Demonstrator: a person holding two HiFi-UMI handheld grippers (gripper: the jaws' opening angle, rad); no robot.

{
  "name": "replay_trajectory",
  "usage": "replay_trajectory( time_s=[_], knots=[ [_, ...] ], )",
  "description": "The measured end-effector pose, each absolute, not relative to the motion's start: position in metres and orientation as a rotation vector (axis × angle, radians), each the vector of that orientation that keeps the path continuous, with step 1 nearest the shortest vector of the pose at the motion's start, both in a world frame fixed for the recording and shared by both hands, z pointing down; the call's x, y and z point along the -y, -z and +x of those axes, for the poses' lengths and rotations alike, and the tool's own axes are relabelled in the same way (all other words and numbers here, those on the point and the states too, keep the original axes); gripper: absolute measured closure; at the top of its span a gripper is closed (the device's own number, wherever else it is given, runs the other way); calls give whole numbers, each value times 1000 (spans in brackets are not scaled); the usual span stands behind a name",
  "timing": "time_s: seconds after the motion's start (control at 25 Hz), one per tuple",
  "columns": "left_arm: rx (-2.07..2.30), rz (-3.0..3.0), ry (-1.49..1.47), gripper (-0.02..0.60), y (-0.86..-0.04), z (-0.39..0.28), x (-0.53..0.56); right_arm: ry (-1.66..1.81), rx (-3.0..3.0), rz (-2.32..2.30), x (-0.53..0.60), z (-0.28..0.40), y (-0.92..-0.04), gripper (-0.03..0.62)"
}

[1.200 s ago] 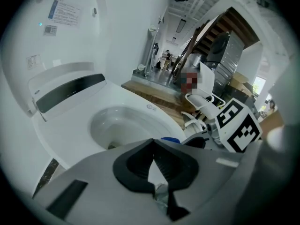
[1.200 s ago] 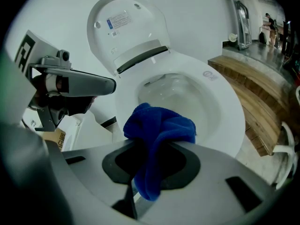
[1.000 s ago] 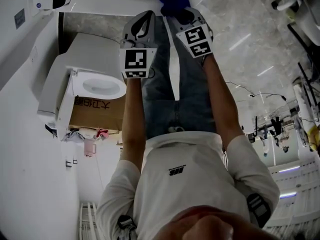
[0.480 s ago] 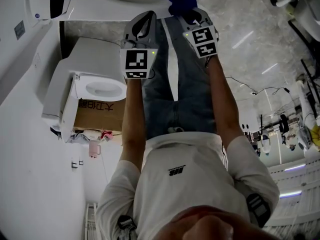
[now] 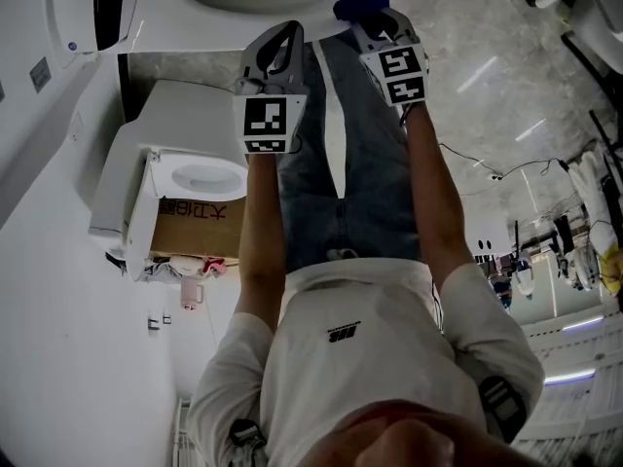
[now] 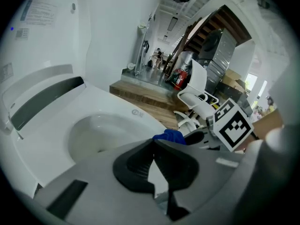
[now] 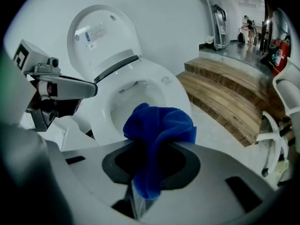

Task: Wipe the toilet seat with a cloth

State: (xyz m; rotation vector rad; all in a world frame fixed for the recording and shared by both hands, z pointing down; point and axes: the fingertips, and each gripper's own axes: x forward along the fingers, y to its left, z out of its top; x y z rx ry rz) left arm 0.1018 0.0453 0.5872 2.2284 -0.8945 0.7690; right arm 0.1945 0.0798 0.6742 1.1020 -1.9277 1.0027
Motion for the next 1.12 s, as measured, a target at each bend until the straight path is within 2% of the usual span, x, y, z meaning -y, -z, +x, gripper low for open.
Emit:
replay_trajectory(
  time_s=[1.12],
  knots=[
    [920, 2204, -714, 572, -586, 108, 7, -920, 1925, 1197, 30, 208, -676, 508]
  ],
)
